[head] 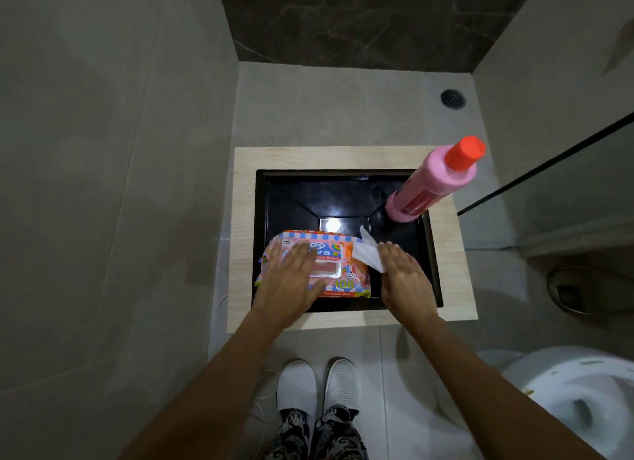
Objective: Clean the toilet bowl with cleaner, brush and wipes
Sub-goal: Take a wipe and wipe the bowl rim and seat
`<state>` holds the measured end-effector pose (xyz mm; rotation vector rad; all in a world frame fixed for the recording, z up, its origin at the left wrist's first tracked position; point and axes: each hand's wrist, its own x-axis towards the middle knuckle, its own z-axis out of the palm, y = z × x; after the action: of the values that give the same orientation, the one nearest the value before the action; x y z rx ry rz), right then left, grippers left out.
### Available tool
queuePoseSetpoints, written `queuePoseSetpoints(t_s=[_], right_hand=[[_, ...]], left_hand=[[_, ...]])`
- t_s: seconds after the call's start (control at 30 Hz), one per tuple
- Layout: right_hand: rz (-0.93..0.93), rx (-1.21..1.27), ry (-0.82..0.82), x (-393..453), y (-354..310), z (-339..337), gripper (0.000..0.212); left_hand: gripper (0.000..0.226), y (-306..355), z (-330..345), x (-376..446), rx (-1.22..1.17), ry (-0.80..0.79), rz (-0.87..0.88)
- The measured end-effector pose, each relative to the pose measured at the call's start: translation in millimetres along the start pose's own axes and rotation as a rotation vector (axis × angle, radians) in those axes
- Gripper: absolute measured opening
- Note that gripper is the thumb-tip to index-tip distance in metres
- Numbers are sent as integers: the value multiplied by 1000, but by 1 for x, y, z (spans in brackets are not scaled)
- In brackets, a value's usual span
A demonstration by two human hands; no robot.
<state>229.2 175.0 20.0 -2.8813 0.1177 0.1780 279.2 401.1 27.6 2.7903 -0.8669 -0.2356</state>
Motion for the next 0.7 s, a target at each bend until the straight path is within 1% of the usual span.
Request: queuePoseSetpoints(t_s=[0.1, 0.17, 0.37, 0.43, 0.5, 0.7], right_hand=[[-39, 16, -34, -6, -8, 10, 55], [-54, 18, -51, -13, -11, 18, 53], [-89, 55, -76, -18, -15, 32, 65], [-88, 64, -89, -18, -16, 35, 77], [-74, 82, -105, -18, -17, 35, 84], [-58, 102, -116, -21, -15, 34, 80]], left_hand=[[79, 6, 18, -14, -3, -150, -46], [80, 7, 27, -19, 9, -196, -69], [81, 2, 39, -20, -3, -242, -92], [81, 0, 41, -20, -6, -262, -96], [81, 1, 42, -21, -18, -278, -107], [92, 3, 38, -18, -41, -299, -112]])
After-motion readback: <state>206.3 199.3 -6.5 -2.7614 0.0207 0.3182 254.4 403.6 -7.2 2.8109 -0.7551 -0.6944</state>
